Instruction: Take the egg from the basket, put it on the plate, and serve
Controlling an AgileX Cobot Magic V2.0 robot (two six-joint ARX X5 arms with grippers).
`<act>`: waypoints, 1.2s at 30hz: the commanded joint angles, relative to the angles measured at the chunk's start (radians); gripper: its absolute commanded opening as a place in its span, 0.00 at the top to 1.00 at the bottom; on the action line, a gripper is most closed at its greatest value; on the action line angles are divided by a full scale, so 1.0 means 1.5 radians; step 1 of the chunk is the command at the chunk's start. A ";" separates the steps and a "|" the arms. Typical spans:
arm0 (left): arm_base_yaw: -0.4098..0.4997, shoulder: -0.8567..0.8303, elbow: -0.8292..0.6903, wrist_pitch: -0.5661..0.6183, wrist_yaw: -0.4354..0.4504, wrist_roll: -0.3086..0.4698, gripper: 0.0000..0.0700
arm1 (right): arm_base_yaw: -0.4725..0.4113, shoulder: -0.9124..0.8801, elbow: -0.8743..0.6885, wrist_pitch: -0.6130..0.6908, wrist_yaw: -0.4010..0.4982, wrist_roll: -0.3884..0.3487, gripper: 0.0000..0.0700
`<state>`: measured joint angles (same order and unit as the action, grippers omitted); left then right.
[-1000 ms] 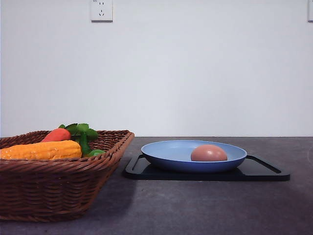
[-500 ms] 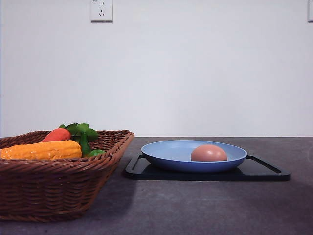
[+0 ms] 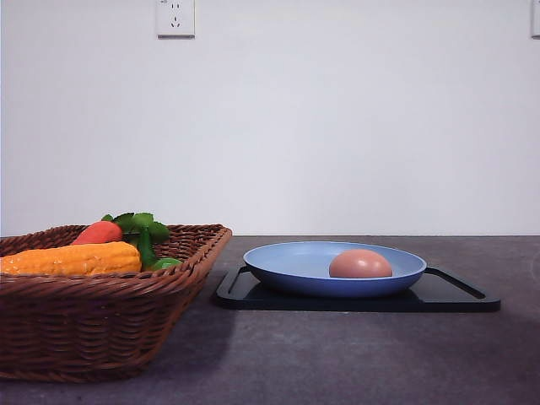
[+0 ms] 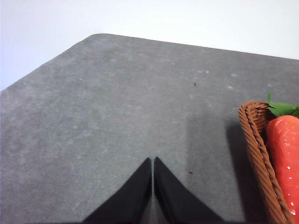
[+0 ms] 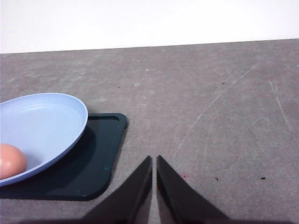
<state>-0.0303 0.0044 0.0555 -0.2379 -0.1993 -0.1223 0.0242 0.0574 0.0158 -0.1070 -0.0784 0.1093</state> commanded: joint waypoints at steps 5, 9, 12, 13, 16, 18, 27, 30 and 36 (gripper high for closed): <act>0.001 -0.001 -0.013 -0.005 0.001 -0.002 1.00 | -0.001 -0.002 -0.003 0.007 0.000 0.007 1.00; 0.001 -0.001 -0.013 -0.005 0.001 -0.002 1.00 | -0.001 -0.002 -0.003 0.007 0.000 0.007 1.00; 0.001 -0.001 -0.013 -0.005 0.001 -0.002 1.00 | -0.001 -0.002 -0.003 0.007 0.000 0.007 1.00; 0.001 -0.001 -0.013 -0.005 0.001 -0.002 1.00 | -0.001 -0.002 -0.003 0.007 0.000 0.007 1.00; 0.001 -0.001 -0.013 -0.005 0.001 -0.002 1.00 | -0.001 -0.002 -0.003 0.007 0.000 0.007 1.00; 0.001 -0.001 -0.013 -0.005 0.001 -0.002 1.00 | -0.001 -0.002 -0.003 0.007 0.000 0.007 1.00; 0.001 -0.001 -0.013 -0.005 0.001 -0.002 1.00 | -0.001 -0.002 -0.003 0.007 0.000 0.007 1.00; 0.001 -0.001 -0.013 -0.005 0.001 -0.002 1.00 | -0.001 -0.002 -0.003 0.007 0.000 0.007 1.00; 0.001 -0.001 -0.013 -0.005 0.001 -0.002 1.00 | -0.001 -0.002 -0.003 0.007 0.000 0.007 1.00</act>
<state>-0.0303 0.0044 0.0555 -0.2379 -0.1993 -0.1223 0.0242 0.0574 0.0158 -0.1070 -0.0784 0.1093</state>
